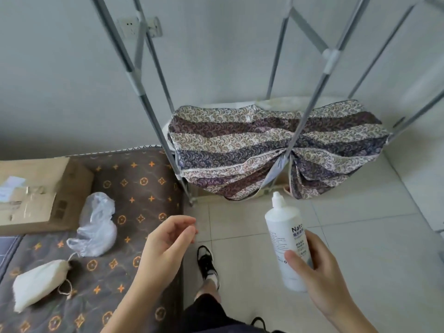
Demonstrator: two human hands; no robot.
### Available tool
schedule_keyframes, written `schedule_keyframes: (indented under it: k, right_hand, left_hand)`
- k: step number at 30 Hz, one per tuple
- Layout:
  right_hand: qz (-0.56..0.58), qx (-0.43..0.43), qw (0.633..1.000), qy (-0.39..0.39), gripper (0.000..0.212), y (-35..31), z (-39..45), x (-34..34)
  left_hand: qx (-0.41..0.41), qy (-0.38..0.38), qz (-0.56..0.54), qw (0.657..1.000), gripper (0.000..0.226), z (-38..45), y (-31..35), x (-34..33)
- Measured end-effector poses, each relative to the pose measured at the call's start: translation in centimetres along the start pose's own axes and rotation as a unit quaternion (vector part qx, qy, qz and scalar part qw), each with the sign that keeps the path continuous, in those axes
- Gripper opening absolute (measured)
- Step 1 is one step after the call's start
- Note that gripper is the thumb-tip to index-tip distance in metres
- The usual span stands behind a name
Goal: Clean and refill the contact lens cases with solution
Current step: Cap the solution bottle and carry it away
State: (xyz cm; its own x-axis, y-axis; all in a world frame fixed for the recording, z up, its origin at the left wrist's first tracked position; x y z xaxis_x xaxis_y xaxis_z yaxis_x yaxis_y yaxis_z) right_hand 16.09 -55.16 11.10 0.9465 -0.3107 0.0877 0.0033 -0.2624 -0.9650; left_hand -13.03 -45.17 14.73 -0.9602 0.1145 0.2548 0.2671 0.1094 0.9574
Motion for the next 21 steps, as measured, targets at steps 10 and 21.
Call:
schedule_keyframes:
  k: [10, 21]
  right_hand:
    - [-0.045, 0.01, 0.998, 0.048, 0.064, -4.3, 18.1, -4.4]
    - [-0.108, -0.009, 0.994, -0.018, 0.076, -0.5, 43.9, -5.0]
  left_hand:
    - [-0.001, -0.067, 0.023, 0.997, 0.024, 21.4, 0.7, 0.7]
    - [0.081, -0.029, 0.06, 0.995, 0.017, 36.5, -4.1, -5.3]
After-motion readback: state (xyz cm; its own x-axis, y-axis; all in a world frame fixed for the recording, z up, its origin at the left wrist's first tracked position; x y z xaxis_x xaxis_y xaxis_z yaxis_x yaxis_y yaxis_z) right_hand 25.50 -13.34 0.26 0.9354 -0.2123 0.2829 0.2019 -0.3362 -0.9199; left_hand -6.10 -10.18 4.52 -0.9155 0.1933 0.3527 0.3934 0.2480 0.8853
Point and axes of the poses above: each hand's wrist, its own z-axis towards the middle knuckle, its own x-axis out of the back of the hand, y = z × x, the point moved 3 cm from there along z, towards the middle knuckle, and after that the axes turned 2 degrees about y, right-handed, at the moved point
